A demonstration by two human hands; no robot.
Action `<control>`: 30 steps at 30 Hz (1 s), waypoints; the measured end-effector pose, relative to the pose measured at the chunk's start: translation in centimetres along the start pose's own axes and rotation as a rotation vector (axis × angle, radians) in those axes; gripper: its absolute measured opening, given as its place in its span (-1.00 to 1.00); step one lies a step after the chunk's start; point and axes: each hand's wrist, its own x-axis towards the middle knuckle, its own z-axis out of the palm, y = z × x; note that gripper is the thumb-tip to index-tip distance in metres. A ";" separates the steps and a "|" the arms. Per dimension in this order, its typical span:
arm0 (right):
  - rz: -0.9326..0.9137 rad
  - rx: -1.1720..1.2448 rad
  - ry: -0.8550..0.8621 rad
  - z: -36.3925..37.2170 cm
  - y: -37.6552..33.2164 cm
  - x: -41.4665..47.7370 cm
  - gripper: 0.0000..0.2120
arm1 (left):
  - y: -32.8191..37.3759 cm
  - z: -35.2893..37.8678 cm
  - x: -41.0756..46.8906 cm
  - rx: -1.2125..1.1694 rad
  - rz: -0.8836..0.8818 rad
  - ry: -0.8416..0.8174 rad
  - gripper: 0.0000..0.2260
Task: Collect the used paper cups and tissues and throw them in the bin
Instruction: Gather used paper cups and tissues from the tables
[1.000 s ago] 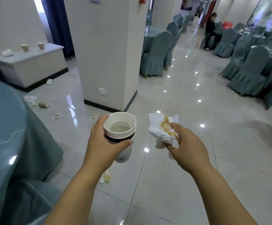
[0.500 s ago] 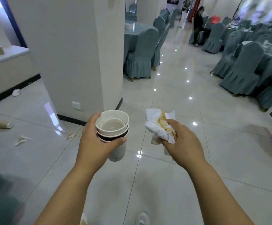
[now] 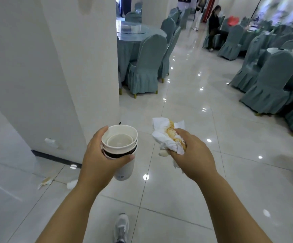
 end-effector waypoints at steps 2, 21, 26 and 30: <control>-0.007 -0.025 0.025 0.4 0.6 5.7 -0.66 | -0.7 1.7 5.7 0.011 0.019 -0.001 -0.32; 0.118 -0.086 0.167 -4.2 13.3 52.0 -0.47 | -1.2 26.7 53.5 0.026 0.114 -0.163 -0.12; 0.120 -0.083 0.173 -7.7 18.3 64.8 -0.50 | -0.5 35.9 64.4 0.005 0.105 -0.175 -0.17; 0.133 -0.077 0.175 -9.6 21.3 74.1 -0.50 | -0.2 41.5 71.9 0.004 0.098 -0.174 -0.16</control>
